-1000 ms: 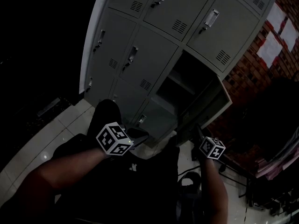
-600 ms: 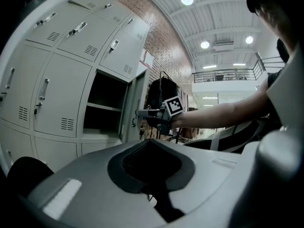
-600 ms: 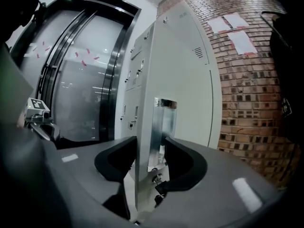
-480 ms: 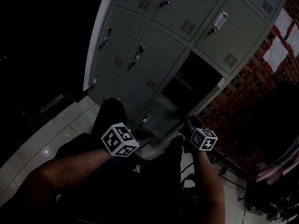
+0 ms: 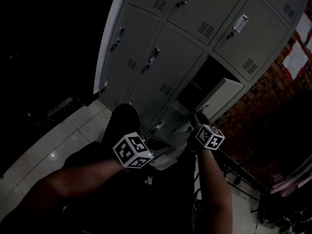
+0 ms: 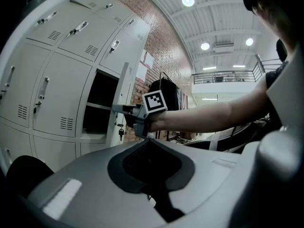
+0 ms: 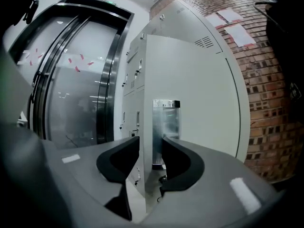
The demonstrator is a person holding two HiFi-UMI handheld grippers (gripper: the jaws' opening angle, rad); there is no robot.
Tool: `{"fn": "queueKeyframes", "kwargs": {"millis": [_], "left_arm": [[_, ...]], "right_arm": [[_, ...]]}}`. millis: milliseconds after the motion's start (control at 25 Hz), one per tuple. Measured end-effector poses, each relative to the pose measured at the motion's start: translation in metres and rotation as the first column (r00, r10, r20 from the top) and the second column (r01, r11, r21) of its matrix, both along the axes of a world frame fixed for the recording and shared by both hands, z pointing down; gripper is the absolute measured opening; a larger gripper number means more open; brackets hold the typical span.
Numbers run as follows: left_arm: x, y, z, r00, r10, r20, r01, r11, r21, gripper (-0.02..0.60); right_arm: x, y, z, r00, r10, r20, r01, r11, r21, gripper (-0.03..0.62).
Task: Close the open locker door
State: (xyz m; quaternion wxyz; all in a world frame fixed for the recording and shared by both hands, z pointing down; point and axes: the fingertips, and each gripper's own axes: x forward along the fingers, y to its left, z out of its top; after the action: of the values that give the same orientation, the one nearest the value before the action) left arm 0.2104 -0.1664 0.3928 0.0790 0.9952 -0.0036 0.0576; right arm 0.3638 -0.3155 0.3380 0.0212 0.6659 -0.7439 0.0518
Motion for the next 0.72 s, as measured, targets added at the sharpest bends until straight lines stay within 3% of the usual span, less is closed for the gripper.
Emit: {"fn": "queueKeyframes", "kwargs": {"millis": [240,720], "left_arm": [[0.000,0.003,0.001,1.000,0.001,-0.003,-0.001,1.000,-0.001,0.012],[0.000,-0.001,-0.003,1.000,-0.023,-0.012,0.023,1.000,0.015,0.012]], "right_arm": [[-0.002,-0.035,-0.001,0.999,0.039,0.002,-0.039,0.999,0.001,0.109],[0.007,-0.099,0.000,0.991,0.136,0.006,-0.136,0.990,-0.037,0.109]]}}
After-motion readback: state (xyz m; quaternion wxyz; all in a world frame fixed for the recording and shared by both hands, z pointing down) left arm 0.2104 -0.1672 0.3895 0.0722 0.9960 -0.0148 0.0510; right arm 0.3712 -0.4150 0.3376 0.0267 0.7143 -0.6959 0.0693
